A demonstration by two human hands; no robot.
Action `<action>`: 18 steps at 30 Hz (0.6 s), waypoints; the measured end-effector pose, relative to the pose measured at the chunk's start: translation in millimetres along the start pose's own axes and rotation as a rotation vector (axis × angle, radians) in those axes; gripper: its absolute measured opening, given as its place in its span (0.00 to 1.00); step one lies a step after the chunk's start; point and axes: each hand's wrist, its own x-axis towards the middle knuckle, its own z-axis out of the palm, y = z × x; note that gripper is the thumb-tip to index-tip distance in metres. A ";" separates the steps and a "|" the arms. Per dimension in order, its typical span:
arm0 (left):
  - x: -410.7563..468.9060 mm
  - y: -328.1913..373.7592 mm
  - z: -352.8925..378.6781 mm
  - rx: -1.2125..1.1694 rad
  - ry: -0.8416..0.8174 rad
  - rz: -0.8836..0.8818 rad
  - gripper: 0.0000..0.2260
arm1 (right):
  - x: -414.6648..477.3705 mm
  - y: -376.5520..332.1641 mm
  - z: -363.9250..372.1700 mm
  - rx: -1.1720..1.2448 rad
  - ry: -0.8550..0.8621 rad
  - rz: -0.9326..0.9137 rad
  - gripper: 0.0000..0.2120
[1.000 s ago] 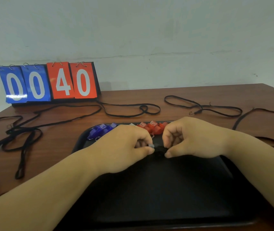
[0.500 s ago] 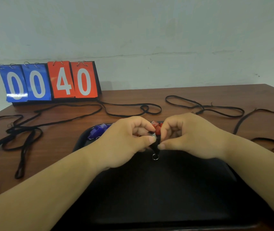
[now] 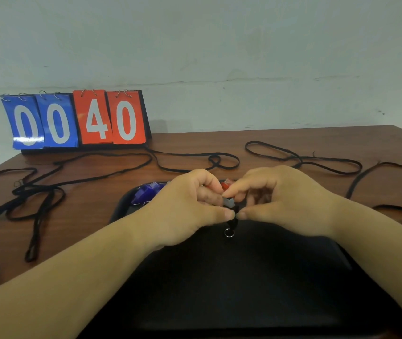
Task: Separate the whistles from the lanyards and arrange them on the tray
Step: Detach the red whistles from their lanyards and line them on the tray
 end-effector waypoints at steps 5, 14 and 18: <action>-0.8 0.4 3.3 0.011 -0.030 0.019 0.18 | -0.8 0.9 -2.2 -0.012 0.010 0.003 0.16; 0.5 -1.7 11.8 0.301 -0.052 0.101 0.11 | 4.3 9.8 -5.5 -0.220 -0.121 0.124 0.07; 1.1 -0.4 12.2 0.515 -0.028 0.132 0.05 | 4.7 13.6 -7.2 -0.235 -0.134 0.162 0.06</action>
